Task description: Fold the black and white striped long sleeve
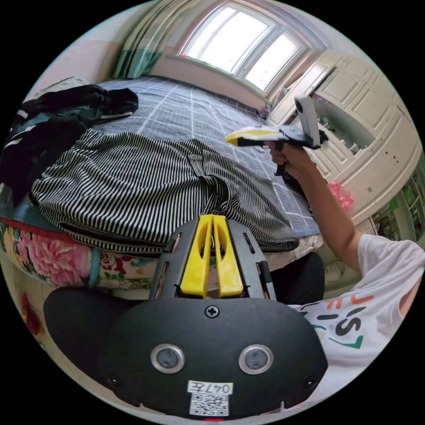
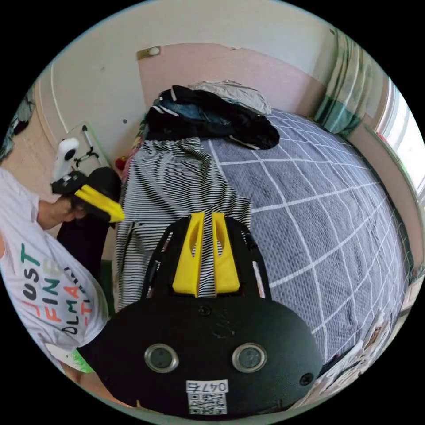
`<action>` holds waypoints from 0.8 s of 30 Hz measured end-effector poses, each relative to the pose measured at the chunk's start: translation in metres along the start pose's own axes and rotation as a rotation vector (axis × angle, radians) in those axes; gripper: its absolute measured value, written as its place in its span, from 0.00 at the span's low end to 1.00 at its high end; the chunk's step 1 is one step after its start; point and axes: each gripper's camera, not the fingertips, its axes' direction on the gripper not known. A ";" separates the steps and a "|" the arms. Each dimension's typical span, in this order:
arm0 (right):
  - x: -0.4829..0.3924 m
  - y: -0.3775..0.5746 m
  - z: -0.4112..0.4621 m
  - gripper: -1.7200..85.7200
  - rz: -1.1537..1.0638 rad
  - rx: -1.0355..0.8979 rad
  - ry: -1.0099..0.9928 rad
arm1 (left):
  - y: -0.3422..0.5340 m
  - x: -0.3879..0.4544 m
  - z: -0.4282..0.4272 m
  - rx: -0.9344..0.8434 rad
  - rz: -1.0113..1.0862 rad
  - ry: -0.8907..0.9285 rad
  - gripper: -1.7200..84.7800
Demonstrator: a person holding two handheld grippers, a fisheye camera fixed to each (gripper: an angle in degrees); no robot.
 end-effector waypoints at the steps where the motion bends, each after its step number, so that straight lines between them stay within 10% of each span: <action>1: -0.014 0.008 -0.005 0.05 -0.019 0.001 -0.023 | 0.000 -0.001 -0.003 0.007 0.003 0.000 0.01; 11: -0.176 0.029 0.026 0.06 -0.144 -0.041 0.092 | 0.009 -0.047 -0.042 0.085 -0.043 0.001 0.01; 24: -0.165 0.027 0.058 0.05 0.016 -0.133 0.154 | 0.041 -0.081 -0.071 0.112 -0.070 0.108 0.01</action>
